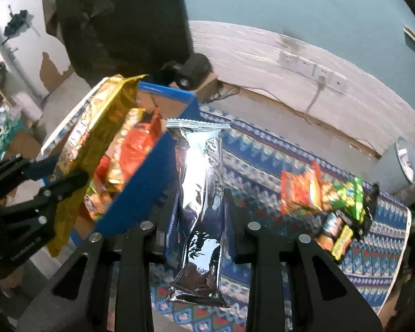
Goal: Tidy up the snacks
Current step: 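Carry the yellow box and silver bar over the cardboard box and open both tools, then move both tools back over the remaining snacks on the cloth, then grasp the orange cracker bag with the left tool while the right tool grasps the black bag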
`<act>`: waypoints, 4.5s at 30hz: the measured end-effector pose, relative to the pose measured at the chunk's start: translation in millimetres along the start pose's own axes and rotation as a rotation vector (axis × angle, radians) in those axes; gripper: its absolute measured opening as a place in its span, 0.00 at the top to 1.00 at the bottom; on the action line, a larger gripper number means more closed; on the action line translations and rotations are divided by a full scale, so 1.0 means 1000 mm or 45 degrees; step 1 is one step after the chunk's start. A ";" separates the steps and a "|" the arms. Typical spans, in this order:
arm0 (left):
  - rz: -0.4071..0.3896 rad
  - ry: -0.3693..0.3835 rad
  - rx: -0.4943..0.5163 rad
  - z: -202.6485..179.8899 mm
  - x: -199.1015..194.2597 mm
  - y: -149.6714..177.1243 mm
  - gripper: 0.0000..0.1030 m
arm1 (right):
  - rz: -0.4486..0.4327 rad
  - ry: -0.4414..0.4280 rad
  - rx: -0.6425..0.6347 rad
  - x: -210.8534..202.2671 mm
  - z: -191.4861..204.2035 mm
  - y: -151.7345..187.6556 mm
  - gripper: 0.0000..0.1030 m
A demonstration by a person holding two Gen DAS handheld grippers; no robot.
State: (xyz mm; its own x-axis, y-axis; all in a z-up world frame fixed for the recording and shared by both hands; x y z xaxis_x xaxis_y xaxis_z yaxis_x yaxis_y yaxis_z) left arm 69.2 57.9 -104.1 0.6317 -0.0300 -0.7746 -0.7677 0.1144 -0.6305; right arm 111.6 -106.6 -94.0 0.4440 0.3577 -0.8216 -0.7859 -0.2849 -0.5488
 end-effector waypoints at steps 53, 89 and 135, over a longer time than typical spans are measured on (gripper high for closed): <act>-0.037 -0.081 -0.080 0.052 0.003 0.004 0.24 | 0.008 -0.019 -0.022 0.027 0.040 -0.019 0.36; 0.024 0.122 0.250 -0.122 0.011 -0.003 0.21 | -0.020 0.252 0.239 -0.070 -0.130 0.080 0.29; 0.408 0.251 0.139 -0.239 0.184 -0.077 0.21 | 0.263 0.314 0.419 0.023 -0.313 0.070 0.29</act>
State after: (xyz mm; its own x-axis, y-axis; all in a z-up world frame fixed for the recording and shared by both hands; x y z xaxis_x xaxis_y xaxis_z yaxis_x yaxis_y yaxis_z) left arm 218.5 -193.3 -209.7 0.3211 -0.1648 -0.9326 -0.9001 0.2532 -0.3546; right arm 201.4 -396.7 -199.8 0.3217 0.0897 -0.9426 -0.9458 -0.0163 -0.3243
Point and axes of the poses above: each gripper's, at about its wrist camera, not at the fingertips, and x roughly the way its jaws point, z to its left, y to its underside, the point moved 7 cm from there along x, roughly the way its jaws point, and after that the axes turned 2 degrees about -z, right-handed, at the moved point
